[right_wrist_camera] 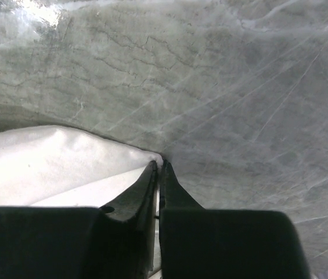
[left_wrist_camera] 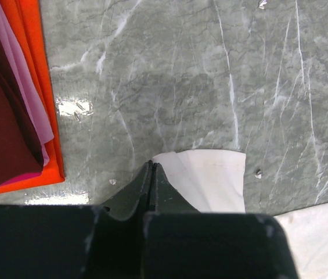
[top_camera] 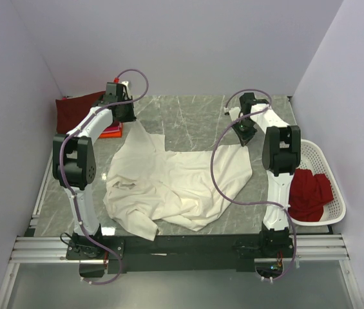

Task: Fold and stack the t-shirts
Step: Flatten the tshirt out

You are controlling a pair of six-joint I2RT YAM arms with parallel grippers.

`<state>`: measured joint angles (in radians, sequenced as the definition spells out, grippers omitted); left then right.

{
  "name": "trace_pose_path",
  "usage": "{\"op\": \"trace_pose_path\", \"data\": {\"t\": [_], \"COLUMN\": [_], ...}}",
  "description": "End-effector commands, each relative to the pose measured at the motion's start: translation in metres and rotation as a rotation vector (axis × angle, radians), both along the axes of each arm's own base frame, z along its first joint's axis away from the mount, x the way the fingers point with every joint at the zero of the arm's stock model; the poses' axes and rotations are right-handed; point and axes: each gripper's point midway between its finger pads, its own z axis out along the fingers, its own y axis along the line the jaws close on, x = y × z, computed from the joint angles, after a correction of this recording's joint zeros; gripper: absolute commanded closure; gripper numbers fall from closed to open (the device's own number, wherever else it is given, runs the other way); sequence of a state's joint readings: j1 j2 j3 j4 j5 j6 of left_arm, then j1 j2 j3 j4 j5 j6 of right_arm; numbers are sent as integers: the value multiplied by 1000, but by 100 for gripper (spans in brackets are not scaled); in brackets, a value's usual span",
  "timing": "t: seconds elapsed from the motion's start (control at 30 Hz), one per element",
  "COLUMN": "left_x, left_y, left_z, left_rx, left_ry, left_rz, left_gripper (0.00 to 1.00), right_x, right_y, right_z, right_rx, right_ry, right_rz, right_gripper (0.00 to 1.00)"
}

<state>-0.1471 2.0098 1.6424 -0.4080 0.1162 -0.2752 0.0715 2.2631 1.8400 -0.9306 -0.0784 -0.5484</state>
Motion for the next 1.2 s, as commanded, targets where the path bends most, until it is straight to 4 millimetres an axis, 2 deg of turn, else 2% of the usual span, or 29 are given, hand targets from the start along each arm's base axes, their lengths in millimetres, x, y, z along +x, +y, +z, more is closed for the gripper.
{"op": "trace_pose_path", "data": {"t": [0.0,0.07,0.13,0.17,0.23,0.27,0.3,0.33,0.37,0.43,0.47,0.5,0.53,0.57,0.6,0.67,0.7,0.77,0.8,0.83,0.87,0.9,0.93,0.97,1.0,1.03,1.07,1.1,1.17], "left_x": [6,7,7,7,6,8,4,2,2,-5,-7,-14,-19,-25,-38,-57,-80,-109,-140,-160,-178,-216,-237,-257,-293,-310,-339,-360,-387], "left_y": [-4,-7,-10,-10,-7,-6,-4,-4,-2,-1,1,2,4,5,9,15,20,25,30,33,35,41,44,46,50,52,54,55,54], "left_z": [17,25,42,49,72,86,107,120,132,173,187,216,232,250,280,330,374,418,457,480,498,529,546,560,579,589,602,613,625], "left_rx": [-20,-33,-43,-43,-35,-37,-39,-43,-44,-54,-56,-61,-69,-73,-76,-93,-106,-138,-160,-184,-201,-224,-247,-264,-285,-307,-326,-342,-371], "left_ry": [-58,-81,-127,-143,-197,-235,-281,-310,-337,-413,-440,-493,-524,-559,-623,-726,-823,-922,-1019,-1079,-1130,-1222,-1278,-1326,-1403,-1440,-1504,-1547,-1600], "left_rz": [-24,-36,-55,-60,-56,-52,-51,-47,-40,-35,-27,-22,-15,-10,3,27,39,53,58,64,67,68,72,68,65,60,46,35,1], "left_gripper": [99,99,99,100,99,99,100,99,99,100,99,99,100,100,100,100,100,100,100,99,100,99,99,99,99,99,99,99,99], "right_x": [5,10,14,16,19,18,17,15,12,7,1,-1,-5,-13,-18,-35,-44,-72,-82,-107,-120,-134,-164,-178,-193,-222,-236,-253,-283], "right_y": [-2,-1,2,5,8,10,15,17,20,27,28,29,30,28,28,24,25,25,26,24,23,21,17,11,7,2,-2,-9,-16], "right_z": [20,43,63,85,109,132,144,168,180,205,228,246,262,289,306,361,390,438,458,490,507,529,555,568,588,606,617,632,648], "right_rx": [23,39,52,69,88,99,119,130,136,154,158,156,155,154,154,155,163,186,198,215,222,228,236,227,224,224,217,206,201], "right_ry": [-40,-92,-144,-193,-250,-301,-327,-381,-408,-466,-519,-562,-601,-667,-708,-840,-910,-1037,-1099,-1191,-1246,-1323,-1415,-1473,-1552,-1631,-1679,-1743,-1819], "right_rz": [1,2,7,11,13,15,24,27,34,48,55,57,62,65,69,70,81,91,96,95,92,91,83,62,50,43,33,5,-20], "right_gripper": [100,100,100,100,100,100,100,100,100,100,100,100,100,100,100,100,100,100,100,100,100,100,100,100,100,100,100,100,100]}}
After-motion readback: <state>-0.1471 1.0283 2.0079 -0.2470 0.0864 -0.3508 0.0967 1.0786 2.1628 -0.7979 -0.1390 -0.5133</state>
